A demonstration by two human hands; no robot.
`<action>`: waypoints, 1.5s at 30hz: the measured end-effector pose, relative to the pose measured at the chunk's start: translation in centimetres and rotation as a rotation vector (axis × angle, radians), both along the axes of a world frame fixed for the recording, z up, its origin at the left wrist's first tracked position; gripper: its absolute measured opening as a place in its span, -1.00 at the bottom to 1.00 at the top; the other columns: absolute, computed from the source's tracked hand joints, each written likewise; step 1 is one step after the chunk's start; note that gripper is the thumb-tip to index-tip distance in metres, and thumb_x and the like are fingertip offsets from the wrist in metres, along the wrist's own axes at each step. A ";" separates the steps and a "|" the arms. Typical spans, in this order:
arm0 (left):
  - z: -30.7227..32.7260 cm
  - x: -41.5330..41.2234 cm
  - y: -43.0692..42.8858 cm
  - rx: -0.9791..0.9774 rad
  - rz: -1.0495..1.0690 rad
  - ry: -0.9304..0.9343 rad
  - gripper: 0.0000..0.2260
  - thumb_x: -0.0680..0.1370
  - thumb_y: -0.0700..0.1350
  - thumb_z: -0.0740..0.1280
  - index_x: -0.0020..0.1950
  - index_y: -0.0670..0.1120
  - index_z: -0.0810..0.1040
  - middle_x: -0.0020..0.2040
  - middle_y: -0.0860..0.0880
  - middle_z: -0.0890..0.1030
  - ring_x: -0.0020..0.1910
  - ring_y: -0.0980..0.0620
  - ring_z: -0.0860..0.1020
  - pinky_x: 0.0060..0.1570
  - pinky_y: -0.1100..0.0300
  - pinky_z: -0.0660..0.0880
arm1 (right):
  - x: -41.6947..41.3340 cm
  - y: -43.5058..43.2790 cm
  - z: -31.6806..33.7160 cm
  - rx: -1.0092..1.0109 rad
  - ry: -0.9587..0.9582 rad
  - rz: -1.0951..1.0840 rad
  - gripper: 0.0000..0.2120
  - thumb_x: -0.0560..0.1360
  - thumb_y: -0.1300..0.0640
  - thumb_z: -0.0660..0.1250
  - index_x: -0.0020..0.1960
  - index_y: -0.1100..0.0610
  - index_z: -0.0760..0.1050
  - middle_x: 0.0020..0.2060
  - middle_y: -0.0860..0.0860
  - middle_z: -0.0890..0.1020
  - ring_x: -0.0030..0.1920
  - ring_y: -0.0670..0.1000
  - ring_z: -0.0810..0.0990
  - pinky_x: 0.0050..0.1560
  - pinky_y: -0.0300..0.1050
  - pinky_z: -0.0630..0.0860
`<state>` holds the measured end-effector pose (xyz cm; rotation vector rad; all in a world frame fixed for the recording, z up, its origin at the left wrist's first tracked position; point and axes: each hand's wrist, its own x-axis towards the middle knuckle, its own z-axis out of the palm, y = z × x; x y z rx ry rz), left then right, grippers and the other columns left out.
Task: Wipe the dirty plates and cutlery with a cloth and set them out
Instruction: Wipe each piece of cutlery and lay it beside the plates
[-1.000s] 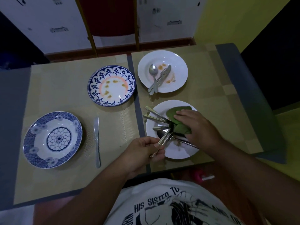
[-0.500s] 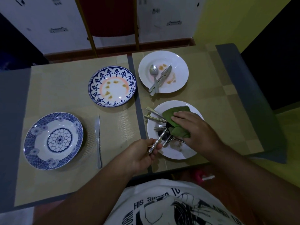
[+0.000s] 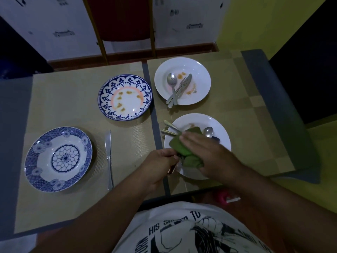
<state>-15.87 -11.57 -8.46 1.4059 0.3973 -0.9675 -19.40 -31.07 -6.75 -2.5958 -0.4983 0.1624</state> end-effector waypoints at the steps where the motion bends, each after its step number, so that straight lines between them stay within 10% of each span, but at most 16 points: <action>1: 0.0 0.0 0.1 0.002 -0.018 -0.033 -0.78 0.61 -0.31 0.30 0.08 -0.11 0.73 -0.05 -0.08 0.75 -0.19 0.08 0.63 -0.22 0.27 0.50 | 0.0 0.3 -0.3 -0.026 0.016 0.056 -0.21 0.31 0.34 0.45 0.50 0.20 0.27 0.48 0.11 0.33 0.50 0.07 0.24 0.45 0.07 0.29; 11: 1.0 -0.2 0.6 -0.037 0.012 -0.046 -0.77 0.63 -0.37 0.25 0.12 -0.19 0.67 0.09 -0.22 0.68 -0.10 0.00 0.67 -0.10 0.24 0.61 | 2.1 -0.4 -1.2 0.132 0.036 -0.320 -0.22 0.25 0.42 0.44 0.44 0.09 0.40 0.41 0.00 0.43 0.45 0.01 0.33 0.45 -0.10 0.25; 17: 0.7 -0.4 1.4 -0.062 0.002 -0.049 -0.77 0.64 -0.36 0.23 0.10 -0.14 0.64 -0.17 -0.05 0.65 -0.24 0.16 0.61 -0.30 0.32 0.51 | 1.1 -0.2 -0.5 0.066 -0.059 -0.037 -0.30 0.24 0.41 0.48 0.37 0.20 0.47 0.37 0.08 0.47 0.43 0.04 0.37 0.46 -0.16 0.21; 28: 0.3 -0.5 1.2 0.021 0.105 0.074 -0.79 0.68 -0.24 0.23 0.17 -0.11 0.65 0.00 -0.04 0.74 -0.17 0.12 0.57 -0.28 0.30 0.44 | 2.9 -2.3 -0.5 0.102 -0.119 -0.318 -0.31 0.22 0.41 0.50 0.33 0.13 0.52 0.25 0.04 0.56 0.23 0.06 0.50 0.29 -0.21 0.35; 40: 0.3 -0.8 2.3 0.004 0.100 -0.042 -0.83 0.56 -0.31 0.40 0.04 -0.11 0.74 -0.13 -0.06 0.76 -0.26 0.13 0.67 -0.28 0.32 0.56 | 3.4 0.0 -0.4 -0.050 -0.052 -0.047 -0.33 0.22 0.41 0.48 0.33 0.18 0.52 0.29 0.11 0.54 0.31 0.14 0.46 0.27 0.18 0.43; 45: -0.3 -1.5 4.3 -0.030 0.133 -0.031 -0.85 0.55 -0.28 0.43 0.00 -0.08 0.75 -0.12 -0.08 0.75 -0.22 0.08 0.67 -0.20 0.24 0.58 | 5.3 0.6 0.3 0.014 -0.186 -0.115 -0.30 0.18 0.48 0.37 0.32 0.23 0.51 0.24 0.13 0.55 0.24 0.15 0.47 0.32 -0.05 0.37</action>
